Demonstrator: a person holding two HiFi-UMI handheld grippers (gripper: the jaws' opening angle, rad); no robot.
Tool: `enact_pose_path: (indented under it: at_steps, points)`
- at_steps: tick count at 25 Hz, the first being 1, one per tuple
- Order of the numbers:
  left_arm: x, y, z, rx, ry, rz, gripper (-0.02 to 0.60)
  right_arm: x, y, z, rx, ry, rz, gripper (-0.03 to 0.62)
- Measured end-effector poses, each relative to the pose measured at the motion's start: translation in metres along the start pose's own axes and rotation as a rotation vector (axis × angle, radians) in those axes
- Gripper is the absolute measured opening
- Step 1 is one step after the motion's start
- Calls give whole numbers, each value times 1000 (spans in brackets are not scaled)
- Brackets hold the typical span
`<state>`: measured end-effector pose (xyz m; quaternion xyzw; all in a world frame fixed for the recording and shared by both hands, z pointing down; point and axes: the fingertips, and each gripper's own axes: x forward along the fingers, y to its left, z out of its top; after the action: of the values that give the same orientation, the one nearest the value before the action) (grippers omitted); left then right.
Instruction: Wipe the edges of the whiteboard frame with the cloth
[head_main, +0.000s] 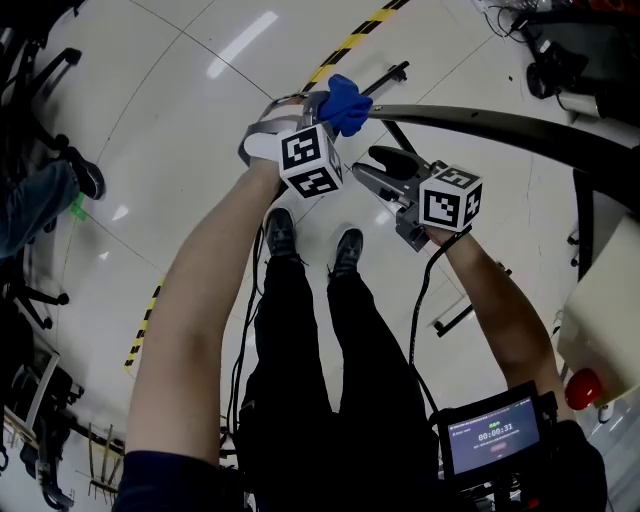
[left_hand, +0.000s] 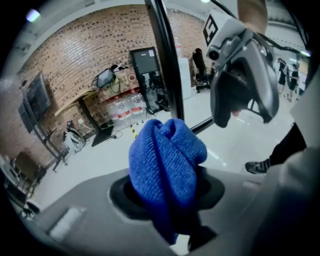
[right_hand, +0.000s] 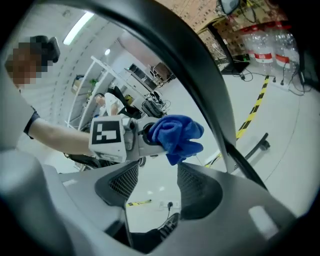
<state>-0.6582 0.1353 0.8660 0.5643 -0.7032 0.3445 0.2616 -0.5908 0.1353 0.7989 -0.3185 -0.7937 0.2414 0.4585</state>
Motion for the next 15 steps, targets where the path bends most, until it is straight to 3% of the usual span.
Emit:
enact_pose_path:
  at_steps: [2, 9, 15]
  points:
    - [19, -1, 11, 79, -5, -35, 161, 0, 3, -12, -29, 20, -20, 224]
    - [58, 0, 59, 286, -23, -78, 161, 0, 44, -53, -109, 124, 43, 212]
    - [40, 3, 80, 287, -61, -88, 162, -4, 55, -56, -102, 122, 42, 209]
